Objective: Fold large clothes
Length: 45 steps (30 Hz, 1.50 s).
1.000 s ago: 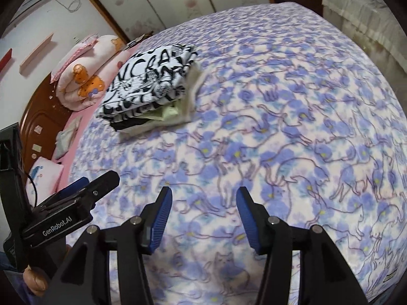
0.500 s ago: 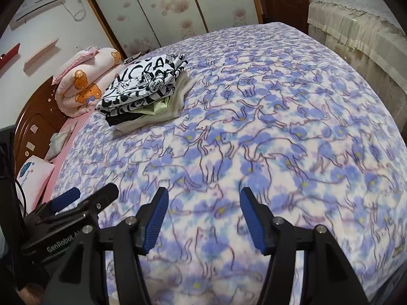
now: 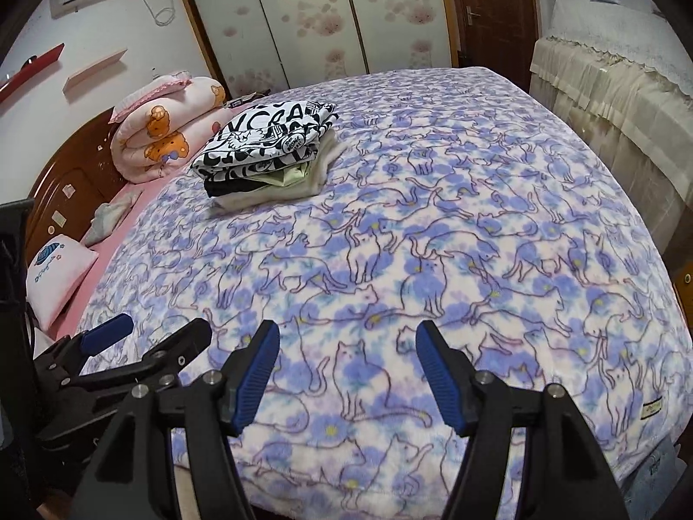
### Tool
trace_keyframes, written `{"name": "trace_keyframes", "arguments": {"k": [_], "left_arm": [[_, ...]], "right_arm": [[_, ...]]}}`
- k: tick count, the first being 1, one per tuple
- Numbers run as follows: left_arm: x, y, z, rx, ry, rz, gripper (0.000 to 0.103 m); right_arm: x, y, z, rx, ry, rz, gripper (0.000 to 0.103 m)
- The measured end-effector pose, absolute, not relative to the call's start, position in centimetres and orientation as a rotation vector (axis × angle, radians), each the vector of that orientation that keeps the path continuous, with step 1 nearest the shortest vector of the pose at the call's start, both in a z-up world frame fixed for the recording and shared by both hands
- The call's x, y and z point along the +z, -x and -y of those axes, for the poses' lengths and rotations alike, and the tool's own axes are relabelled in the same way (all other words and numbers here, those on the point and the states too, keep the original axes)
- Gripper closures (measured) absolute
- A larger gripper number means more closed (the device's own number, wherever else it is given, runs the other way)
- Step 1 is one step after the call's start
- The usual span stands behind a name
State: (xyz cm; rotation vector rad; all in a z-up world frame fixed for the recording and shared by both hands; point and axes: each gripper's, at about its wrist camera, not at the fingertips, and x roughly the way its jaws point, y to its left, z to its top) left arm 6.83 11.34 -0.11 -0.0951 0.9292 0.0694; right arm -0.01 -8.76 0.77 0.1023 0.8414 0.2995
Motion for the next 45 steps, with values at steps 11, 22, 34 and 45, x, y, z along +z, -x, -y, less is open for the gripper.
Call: {"name": "trace_keyframes", "arguments": {"k": [11,22,34,45], "left_arm": [[0.6,-5.1,-10.7,0.090,0.085,-0.928,0.006],[1.0,-4.6,-10.7,0.098,0.082,-0.915,0.006],[1.3,-4.7,-10.5,0.103,0.099,-0.934,0.006],[1.2,-4.6,-10.4,0.105,0.099,-0.932,0.007]], "right_arm": [[1.0,1.7,9.3,0.303,-0.102,-0.823,0.037],[1.1,1.9,9.5,0.301,-0.094,-0.818,0.037],[1.2,2.1,9.3,0.297,-0.097,-0.818,0.037],[1.1,1.8,9.5,0.297,-0.096,-0.817,0.037]]}}
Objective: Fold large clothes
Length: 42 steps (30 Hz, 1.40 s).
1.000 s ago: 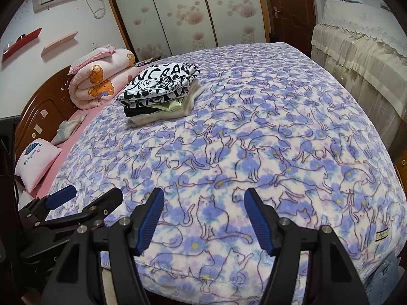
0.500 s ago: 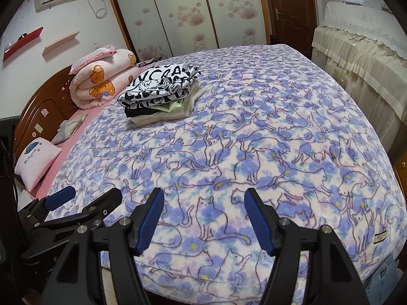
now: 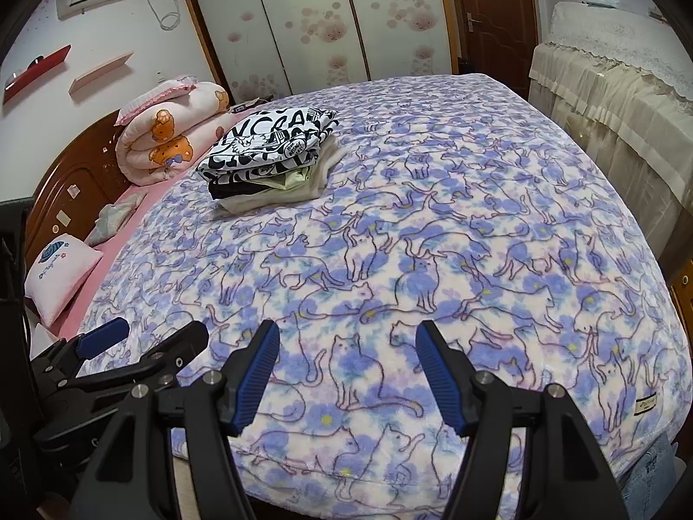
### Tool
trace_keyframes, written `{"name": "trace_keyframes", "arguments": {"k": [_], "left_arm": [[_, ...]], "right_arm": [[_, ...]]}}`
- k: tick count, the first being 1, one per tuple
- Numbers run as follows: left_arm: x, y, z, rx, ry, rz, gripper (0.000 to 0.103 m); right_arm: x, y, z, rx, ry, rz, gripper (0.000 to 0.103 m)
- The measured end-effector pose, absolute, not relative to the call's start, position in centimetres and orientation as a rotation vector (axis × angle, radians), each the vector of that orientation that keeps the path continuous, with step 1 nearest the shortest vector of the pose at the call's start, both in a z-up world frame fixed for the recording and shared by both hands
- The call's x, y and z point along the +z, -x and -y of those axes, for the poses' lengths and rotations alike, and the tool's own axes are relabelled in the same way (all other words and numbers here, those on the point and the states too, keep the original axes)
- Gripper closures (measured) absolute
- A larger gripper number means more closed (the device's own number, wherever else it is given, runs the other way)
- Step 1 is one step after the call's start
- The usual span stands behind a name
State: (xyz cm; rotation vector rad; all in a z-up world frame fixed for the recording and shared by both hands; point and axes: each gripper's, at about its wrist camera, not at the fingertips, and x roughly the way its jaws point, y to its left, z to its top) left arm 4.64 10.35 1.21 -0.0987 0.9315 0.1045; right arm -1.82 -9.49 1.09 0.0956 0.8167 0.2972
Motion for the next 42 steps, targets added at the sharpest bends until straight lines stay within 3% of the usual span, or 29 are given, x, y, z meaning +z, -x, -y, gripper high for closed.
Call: {"name": "trace_keyframes", "arguments": {"k": [42], "left_arm": [[1.0,-5.0,-9.1,0.121,0.107,-0.940,0.009]], "right_arm": [[1.1,1.7,10.2,0.294,-0.093,-0.821,0.037]]}}
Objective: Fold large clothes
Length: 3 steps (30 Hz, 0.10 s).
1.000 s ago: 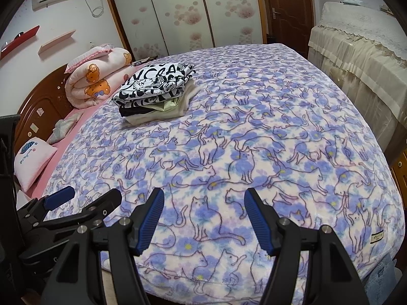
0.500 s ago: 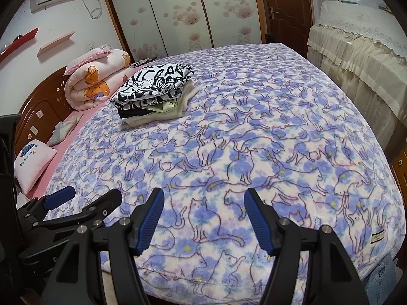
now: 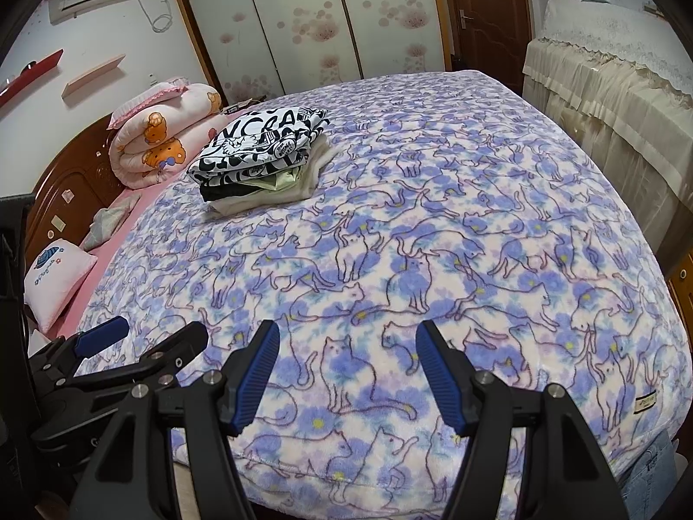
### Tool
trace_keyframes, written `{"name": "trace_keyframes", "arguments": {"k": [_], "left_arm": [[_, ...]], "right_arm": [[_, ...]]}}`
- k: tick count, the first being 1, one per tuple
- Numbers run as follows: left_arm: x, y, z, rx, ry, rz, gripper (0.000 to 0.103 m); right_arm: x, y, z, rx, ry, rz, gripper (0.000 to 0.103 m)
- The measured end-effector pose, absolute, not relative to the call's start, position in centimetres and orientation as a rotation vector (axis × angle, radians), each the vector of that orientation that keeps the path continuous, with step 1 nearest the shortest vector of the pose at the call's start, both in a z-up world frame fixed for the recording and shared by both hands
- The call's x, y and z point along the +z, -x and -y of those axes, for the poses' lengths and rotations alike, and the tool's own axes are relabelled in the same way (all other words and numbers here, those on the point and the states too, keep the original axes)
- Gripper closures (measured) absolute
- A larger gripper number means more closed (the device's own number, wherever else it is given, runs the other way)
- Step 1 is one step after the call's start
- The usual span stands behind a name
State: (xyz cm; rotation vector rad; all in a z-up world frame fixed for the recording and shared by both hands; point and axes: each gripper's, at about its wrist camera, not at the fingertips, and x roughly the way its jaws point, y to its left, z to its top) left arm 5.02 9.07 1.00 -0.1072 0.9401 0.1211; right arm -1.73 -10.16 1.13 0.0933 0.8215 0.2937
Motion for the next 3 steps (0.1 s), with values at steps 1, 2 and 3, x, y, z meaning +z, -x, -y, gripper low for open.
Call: {"name": "trace_keyframes", "arguments": {"k": [1,2,3], "left_arm": [[1.02,-5.04,-9.07,0.121,0.107,-0.940,0.009],[1.02,-5.03,-9.07,0.121,0.106,-0.939,0.009],[1.07,-5.10,-9.07,0.121,0.107,-0.940,0.009]], "right_arm": [[1.14,1.73,10.14,0.293,-0.094,-0.821,0.037],[1.14,1.72,10.11,0.293,-0.094,-0.821,0.037],[1.17,1.83,10.13,0.294,-0.094,-0.822,0.037]]}}
